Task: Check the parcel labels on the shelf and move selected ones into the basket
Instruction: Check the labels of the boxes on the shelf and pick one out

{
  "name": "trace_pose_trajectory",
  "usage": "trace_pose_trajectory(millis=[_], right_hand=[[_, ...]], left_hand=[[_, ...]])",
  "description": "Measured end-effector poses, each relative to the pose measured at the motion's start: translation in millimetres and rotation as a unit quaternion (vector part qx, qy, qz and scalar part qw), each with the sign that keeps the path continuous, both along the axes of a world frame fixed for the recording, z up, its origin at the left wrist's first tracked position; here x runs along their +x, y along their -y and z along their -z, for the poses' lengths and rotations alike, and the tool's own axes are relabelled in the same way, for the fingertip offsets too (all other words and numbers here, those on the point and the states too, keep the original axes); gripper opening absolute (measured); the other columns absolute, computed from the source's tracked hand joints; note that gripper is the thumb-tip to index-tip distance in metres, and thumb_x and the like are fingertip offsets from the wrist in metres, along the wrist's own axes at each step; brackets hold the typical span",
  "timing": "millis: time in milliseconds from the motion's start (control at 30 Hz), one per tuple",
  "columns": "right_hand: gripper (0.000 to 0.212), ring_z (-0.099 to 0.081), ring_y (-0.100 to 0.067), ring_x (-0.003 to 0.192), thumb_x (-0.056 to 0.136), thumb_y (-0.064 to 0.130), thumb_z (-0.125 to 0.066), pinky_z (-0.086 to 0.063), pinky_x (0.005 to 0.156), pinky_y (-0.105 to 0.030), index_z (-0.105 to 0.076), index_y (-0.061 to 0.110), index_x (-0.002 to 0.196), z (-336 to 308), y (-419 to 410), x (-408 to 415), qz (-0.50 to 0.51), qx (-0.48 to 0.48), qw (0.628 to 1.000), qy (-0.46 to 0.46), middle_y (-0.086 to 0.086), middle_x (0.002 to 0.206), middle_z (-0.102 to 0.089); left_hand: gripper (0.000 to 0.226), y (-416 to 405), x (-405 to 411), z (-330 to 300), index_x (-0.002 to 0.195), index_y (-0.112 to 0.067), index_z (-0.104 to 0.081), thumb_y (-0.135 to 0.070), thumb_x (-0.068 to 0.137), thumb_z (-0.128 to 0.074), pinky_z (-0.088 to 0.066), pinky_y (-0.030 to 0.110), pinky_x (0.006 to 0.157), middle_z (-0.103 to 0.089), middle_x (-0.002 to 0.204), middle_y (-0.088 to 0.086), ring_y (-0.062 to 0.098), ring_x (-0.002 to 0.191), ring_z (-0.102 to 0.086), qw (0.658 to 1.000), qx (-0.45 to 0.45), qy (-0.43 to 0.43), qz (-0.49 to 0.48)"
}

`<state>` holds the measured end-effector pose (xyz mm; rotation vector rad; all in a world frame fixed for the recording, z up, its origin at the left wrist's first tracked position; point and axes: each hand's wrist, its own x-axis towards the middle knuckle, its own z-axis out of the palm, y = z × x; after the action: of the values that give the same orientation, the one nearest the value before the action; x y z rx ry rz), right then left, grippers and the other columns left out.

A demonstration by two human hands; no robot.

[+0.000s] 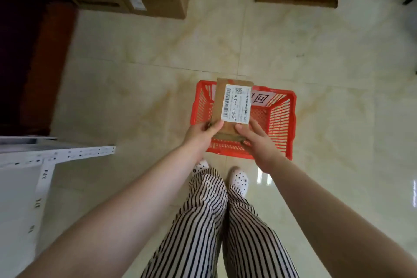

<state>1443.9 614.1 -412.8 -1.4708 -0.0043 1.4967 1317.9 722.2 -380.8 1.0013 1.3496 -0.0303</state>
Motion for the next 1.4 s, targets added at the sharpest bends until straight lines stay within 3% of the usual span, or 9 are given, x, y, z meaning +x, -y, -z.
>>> trace_pose_trajectory(millis=[67,267,467,533,633,867,1033,1200,1400], right_hand=[[0.068,-0.070,-0.019,0.107,0.081,0.032,-0.075,-0.056,0.080,-0.029,-0.047,0.030,0.143,65,-10,4,0.003,-0.016,1.000,-0.001,0.001,0.126,-0.069],[0.047,-0.069,-0.027,0.107,0.089,0.029,-0.069,-0.053,0.098,-0.047,-0.056,0.025,0.135,252,-43,-3,-0.009,-0.059,0.998,0.011,-0.005,0.121,-0.071],[0.052,-0.067,-0.015,0.106,0.093,0.019,-0.065,-0.055,0.074,-0.015,-0.049,0.020,0.143,377,-71,-3,-0.033,-0.061,0.996,0.057,-0.004,0.129,-0.066],[0.053,-0.066,-0.013,0.106,0.093,0.017,-0.064,-0.053,0.075,-0.014,-0.047,0.019,0.144,404,-77,0,-0.026,-0.065,0.996,0.061,-0.005,0.131,-0.065],[0.053,-0.064,-0.012,0.108,0.094,0.016,-0.062,-0.053,0.087,-0.021,-0.046,0.020,0.145,430,-86,7,-0.024,-0.066,0.995,0.074,-0.002,0.130,-0.064],[0.054,-0.060,-0.015,0.119,0.096,0.016,-0.061,-0.049,0.082,-0.012,-0.044,0.020,0.147,455,-96,15,-0.031,-0.068,0.994,0.082,-0.001,0.134,-0.063],[0.061,-0.055,-0.017,0.126,0.095,0.021,-0.062,-0.042,0.108,-0.035,-0.038,0.027,0.150,465,-98,14,-0.066,-0.075,0.990,0.101,0.002,0.139,-0.059],[0.060,-0.051,-0.009,0.120,0.099,0.021,-0.056,-0.039,0.092,-0.020,-0.029,0.027,0.153,460,-102,9,-0.086,-0.072,0.987,0.111,0.003,0.139,-0.055],[0.063,-0.048,-0.007,0.116,0.100,0.021,-0.054,-0.036,0.092,-0.022,-0.024,0.023,0.155,460,-103,10,-0.099,-0.076,0.984,0.125,0.000,0.143,-0.053]], left_hand=[[0.031,-5,9,62,0.114,-0.022,-0.066,-0.041,0.091,-0.062,-0.052,0.021,0.067,-0.072,0.103,0.001,0.013,0.082,-0.067,0.999,0.012,-0.035,0.033],[0.042,-33,19,246,0.126,-0.013,-0.059,-0.042,0.097,-0.050,-0.042,0.025,0.077,-0.066,0.120,0.006,0.020,0.094,-0.063,0.984,0.048,-0.131,0.110],[0.041,-58,22,378,0.126,-0.008,-0.062,-0.036,0.097,-0.053,-0.044,0.033,0.100,-0.064,0.127,0.011,0.029,0.118,-0.059,0.969,0.067,-0.171,0.164],[0.043,-62,26,407,0.124,-0.005,-0.063,-0.037,0.096,-0.053,-0.045,0.038,0.099,-0.065,0.125,0.014,0.031,0.116,-0.060,0.967,0.072,-0.179,0.165],[0.043,-66,35,435,0.123,-0.005,-0.063,-0.037,0.097,-0.052,-0.046,0.036,0.096,-0.066,0.124,0.014,0.031,0.114,-0.060,0.965,0.093,-0.190,0.157],[0.040,-67,51,461,0.124,-0.008,-0.059,-0.036,0.099,-0.047,-0.041,0.032,0.094,-0.063,0.126,0.011,0.030,0.117,-0.057,0.961,0.125,-0.211,0.126],[0.039,-68,55,463,0.127,-0.007,-0.055,-0.034,0.100,-0.045,-0.040,0.033,0.097,-0.060,0.130,0.011,0.030,0.121,-0.055,0.957,0.117,-0.234,0.121],[0.040,-69,51,468,0.129,-0.008,-0.053,-0.034,0.101,-0.044,-0.040,0.034,0.100,-0.058,0.134,0.010,0.029,0.123,-0.054,0.961,0.106,-0.232,0.106],[0.047,-72,51,469,0.133,-0.006,-0.052,-0.038,0.098,-0.048,-0.041,0.037,0.103,-0.057,0.136,0.013,0.031,0.124,-0.054,0.964,0.088,-0.237,0.084]])
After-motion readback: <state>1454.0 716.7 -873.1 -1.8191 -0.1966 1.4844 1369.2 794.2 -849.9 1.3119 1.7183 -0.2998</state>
